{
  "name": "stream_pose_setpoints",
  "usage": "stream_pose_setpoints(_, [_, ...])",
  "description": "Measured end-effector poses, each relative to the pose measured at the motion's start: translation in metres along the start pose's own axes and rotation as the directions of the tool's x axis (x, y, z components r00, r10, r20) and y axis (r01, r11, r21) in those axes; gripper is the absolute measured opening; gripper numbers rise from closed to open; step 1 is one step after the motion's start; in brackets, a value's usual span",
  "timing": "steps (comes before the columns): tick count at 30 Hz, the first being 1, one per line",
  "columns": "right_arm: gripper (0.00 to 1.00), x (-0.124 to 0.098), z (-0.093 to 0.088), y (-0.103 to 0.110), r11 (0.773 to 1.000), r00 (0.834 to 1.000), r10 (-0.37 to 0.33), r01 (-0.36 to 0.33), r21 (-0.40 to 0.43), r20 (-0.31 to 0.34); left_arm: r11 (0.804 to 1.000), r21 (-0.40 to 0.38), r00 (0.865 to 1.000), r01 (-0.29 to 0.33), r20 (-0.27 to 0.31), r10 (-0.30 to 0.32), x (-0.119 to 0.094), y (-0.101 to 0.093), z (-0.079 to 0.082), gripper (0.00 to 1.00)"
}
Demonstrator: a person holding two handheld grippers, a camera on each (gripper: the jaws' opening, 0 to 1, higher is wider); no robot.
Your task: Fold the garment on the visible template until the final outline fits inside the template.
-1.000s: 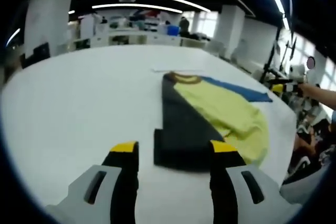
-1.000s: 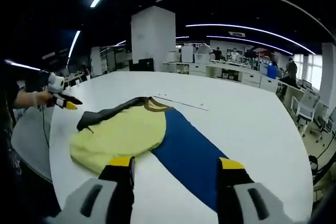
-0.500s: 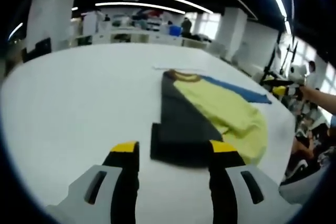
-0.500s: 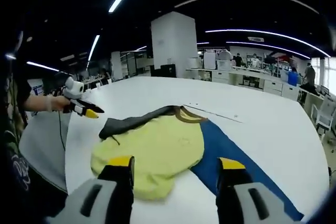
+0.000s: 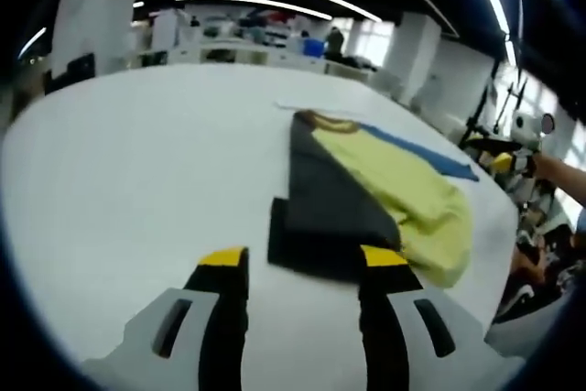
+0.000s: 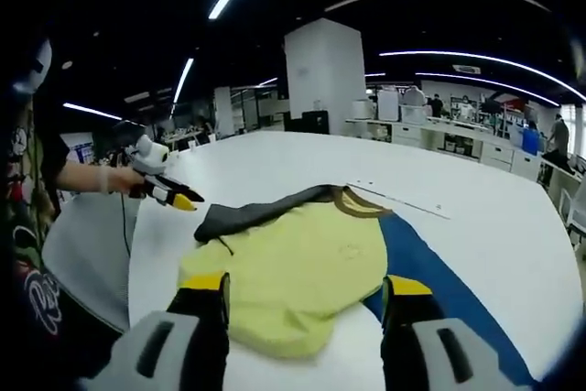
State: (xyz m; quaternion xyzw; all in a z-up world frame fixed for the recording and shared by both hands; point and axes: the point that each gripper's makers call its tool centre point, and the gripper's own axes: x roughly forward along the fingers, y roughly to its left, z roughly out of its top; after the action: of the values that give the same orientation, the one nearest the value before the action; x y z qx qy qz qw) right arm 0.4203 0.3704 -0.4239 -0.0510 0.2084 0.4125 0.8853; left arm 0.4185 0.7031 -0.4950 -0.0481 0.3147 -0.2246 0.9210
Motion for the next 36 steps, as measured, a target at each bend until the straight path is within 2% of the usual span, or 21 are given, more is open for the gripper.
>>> stream_pose_setpoints(6, [0.66, -0.005, 0.002, 0.0, 1.0, 1.0, -0.007, 0.007, 0.002, 0.007, 1.0, -0.02, 1.0, -0.008, -0.021, 0.008, 0.008, 0.002, -0.006, 0.37])
stream_pose_setpoints(10, [0.65, -0.008, 0.009, 0.005, 1.0, 0.999, -0.005, 0.005, 0.014, 0.033, 0.999, -0.04, 0.999, -0.011, -0.038, 0.01, 0.013, 0.001, -0.012, 0.33])
stream_pose_setpoints(15, [0.64, -0.009, 0.012, 0.009, 1.0, 0.999, 0.0, 0.0, 0.003, 0.04, 0.998, -0.061, 0.999, -0.019, -0.042, 0.017, 0.017, 0.001, -0.016, 0.32])
stream_pose_setpoints(20, [0.64, -0.012, 0.018, 0.013, 1.0, 0.998, 0.003, -0.003, 0.002, 0.058, 0.996, -0.088, 0.998, -0.019, -0.061, 0.014, 0.021, 0.0, -0.022, 0.25])
stream_pose_setpoints(23, [0.64, -0.012, 0.018, 0.013, 1.0, 0.998, 0.003, -0.003, 0.001, 0.058, 0.992, -0.126, 0.999, -0.02, -0.042, 0.015, 0.022, 0.002, -0.021, 0.21])
stream_pose_setpoints(27, [0.64, -0.013, 0.017, 0.014, 1.0, 0.999, 0.001, -0.001, -0.004, 0.054, 0.991, -0.133, 0.999, -0.024, -0.039, 0.018, 0.024, 0.003, -0.019, 0.18])
stream_pose_setpoints(32, [0.63, -0.013, 0.013, 0.014, 1.0, 0.999, -0.001, 0.001, -0.004, 0.048, 0.983, -0.183, 0.999, -0.023, -0.042, 0.016, 0.023, 0.003, -0.021, 0.0])
stream_pose_setpoints(36, [0.63, -0.013, 0.012, 0.016, 1.0, 0.999, 0.002, -0.002, -0.002, 0.045, 0.981, -0.192, 0.999, -0.021, -0.039, 0.013, 0.022, 0.003, -0.021, 0.0])
